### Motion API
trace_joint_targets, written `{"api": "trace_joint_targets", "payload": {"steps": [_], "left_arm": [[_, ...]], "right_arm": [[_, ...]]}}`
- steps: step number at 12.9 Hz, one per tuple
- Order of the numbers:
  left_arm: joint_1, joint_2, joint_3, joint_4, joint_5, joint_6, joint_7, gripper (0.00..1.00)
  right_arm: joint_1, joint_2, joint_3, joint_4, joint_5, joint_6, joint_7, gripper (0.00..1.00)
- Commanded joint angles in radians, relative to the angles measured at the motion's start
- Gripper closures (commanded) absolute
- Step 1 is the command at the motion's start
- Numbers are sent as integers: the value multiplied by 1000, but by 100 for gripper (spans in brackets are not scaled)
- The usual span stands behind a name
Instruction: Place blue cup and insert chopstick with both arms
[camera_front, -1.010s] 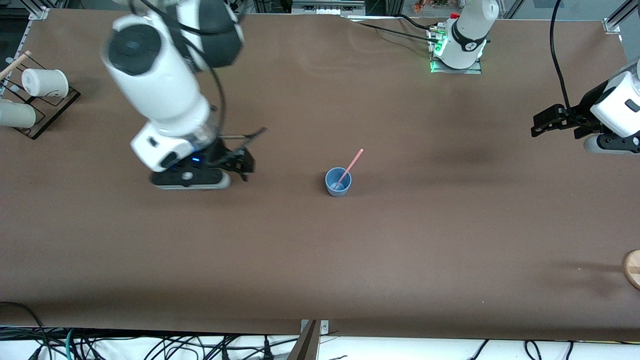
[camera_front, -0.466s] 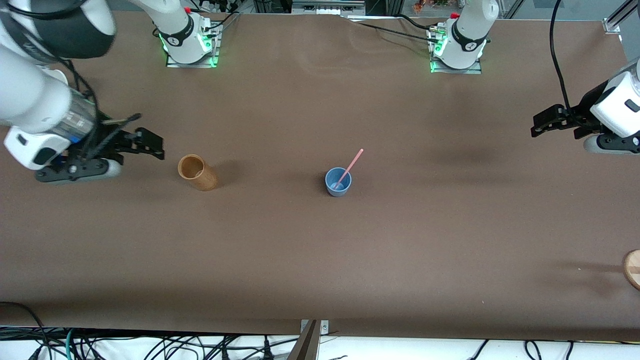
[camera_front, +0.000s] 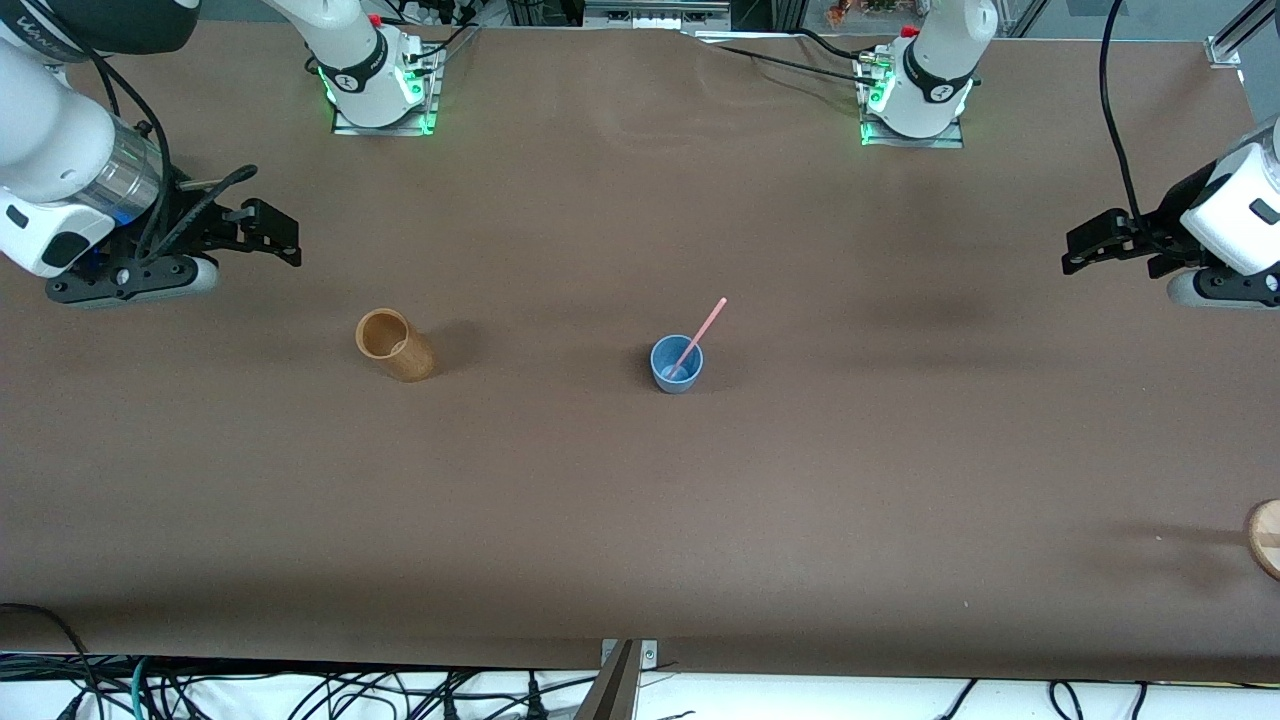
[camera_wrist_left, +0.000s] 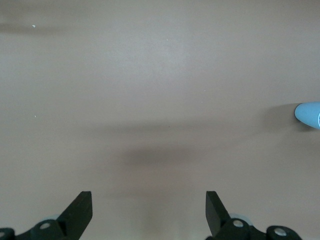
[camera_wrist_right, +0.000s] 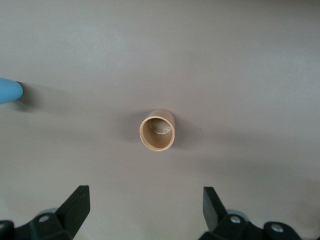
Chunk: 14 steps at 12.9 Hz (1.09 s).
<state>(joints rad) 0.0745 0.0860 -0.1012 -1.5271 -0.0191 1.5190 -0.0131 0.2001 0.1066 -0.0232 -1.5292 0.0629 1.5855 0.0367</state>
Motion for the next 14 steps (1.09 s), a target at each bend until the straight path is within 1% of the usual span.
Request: {"api": "trace_joint_targets", "payload": {"steps": [1, 4, 5, 6, 14], "left_arm": [[4, -15, -3, -18, 11, 13, 8, 0], [4, -15, -3, -19, 11, 13, 8, 0], [4, -15, -3, -19, 11, 13, 8, 0], [5, -15, -2, -19, 11, 13, 10, 0], [5, -11, -2, -18, 11, 13, 10, 0]], "right_arm": [[-18, -10, 17, 10, -21, -5, -9, 0], [-24, -10, 8, 7, -23, -19, -30, 0], [-25, -10, -18, 10, -22, -44, -59, 0], [-24, -11, -26, 12, -21, -42, -70, 0], [-34, -8, -27, 17, -32, -38, -73, 0]]}}
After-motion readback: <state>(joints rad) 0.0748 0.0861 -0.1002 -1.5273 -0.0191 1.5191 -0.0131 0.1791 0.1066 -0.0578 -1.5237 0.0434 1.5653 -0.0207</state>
